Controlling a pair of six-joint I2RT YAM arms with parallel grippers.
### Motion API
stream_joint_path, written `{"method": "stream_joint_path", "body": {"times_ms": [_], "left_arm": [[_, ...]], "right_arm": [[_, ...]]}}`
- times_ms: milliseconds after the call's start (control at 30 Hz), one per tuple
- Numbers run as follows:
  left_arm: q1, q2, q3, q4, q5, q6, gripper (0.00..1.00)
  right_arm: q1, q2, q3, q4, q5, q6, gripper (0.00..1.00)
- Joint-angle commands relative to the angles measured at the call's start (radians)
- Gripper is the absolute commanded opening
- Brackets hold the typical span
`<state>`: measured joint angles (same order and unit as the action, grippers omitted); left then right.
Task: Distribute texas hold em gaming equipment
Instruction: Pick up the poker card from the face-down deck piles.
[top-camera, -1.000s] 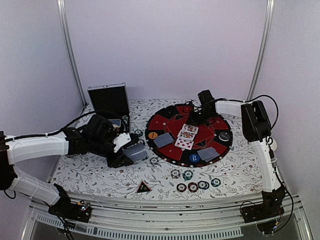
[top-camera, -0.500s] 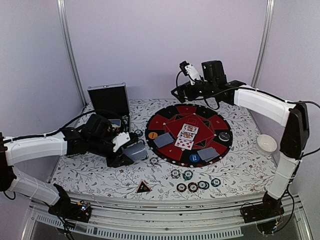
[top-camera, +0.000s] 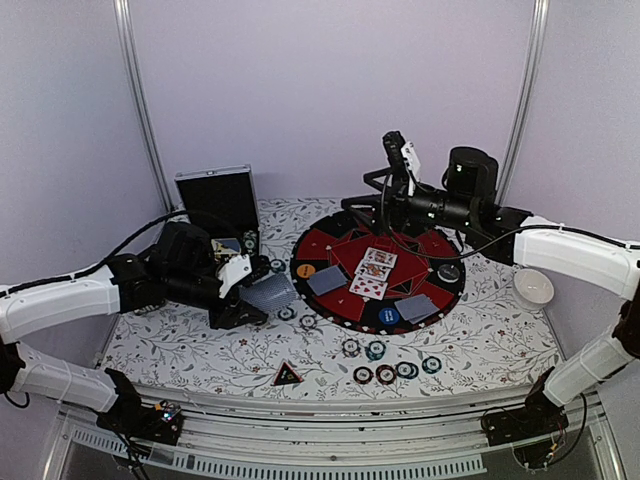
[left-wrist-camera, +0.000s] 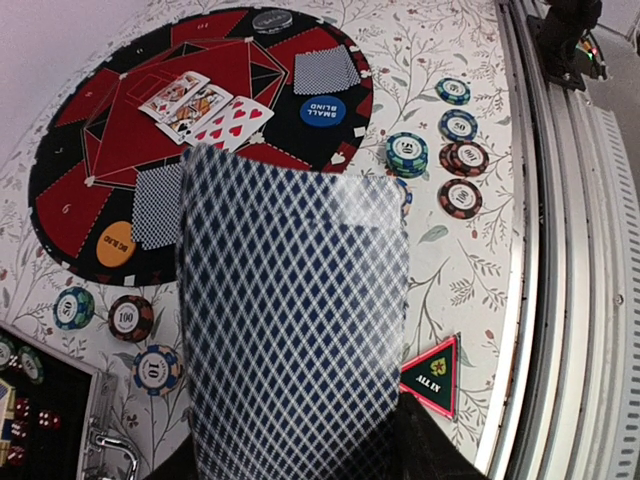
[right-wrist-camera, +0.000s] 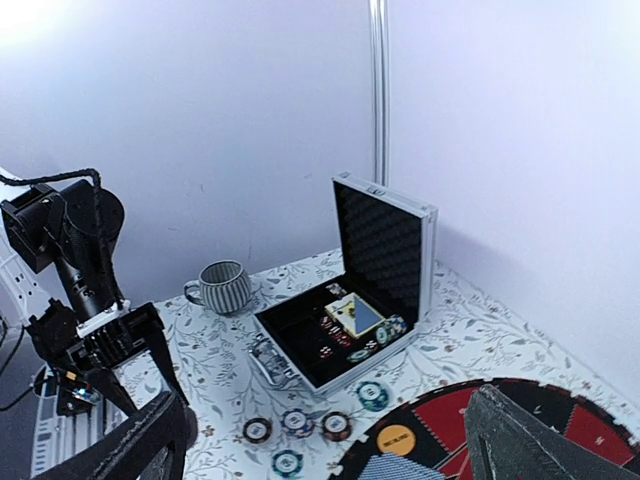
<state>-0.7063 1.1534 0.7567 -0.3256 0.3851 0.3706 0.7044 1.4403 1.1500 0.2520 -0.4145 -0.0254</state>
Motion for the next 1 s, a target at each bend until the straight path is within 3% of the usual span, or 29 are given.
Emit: {"method": "stream_joint_path", "body": {"times_ms": [0, 167, 333, 700, 967], "left_arm": [[0.012, -0.012, 0.003, 0.031, 0.000, 0.008, 0.46], [0.011, -0.006, 0.004, 0.031, -0.022, 0.000, 0.46], [0.010, 0.002, 0.004, 0.030, -0.034, -0.005, 0.46], [0.008, 0.009, 0.003, 0.030, -0.050, -0.008, 0.46], [0.009, 0.027, 0.006, 0.030, -0.050, -0.011, 0.46]], "right_arm": [[0.110, 0.050, -0.025, -0.076, 0.090, 0.137, 0.99], [0.217, 0.186, 0.050, -0.211, 0.126, 0.154, 0.99], [0.254, 0.289, 0.118, -0.213, 0.101, 0.180, 0.99], [0.263, 0.460, 0.237, -0.180, 0.043, 0.195, 0.99], [0.263, 0.476, 0.222, -0.163, 0.075, 0.172, 0.99]]}}
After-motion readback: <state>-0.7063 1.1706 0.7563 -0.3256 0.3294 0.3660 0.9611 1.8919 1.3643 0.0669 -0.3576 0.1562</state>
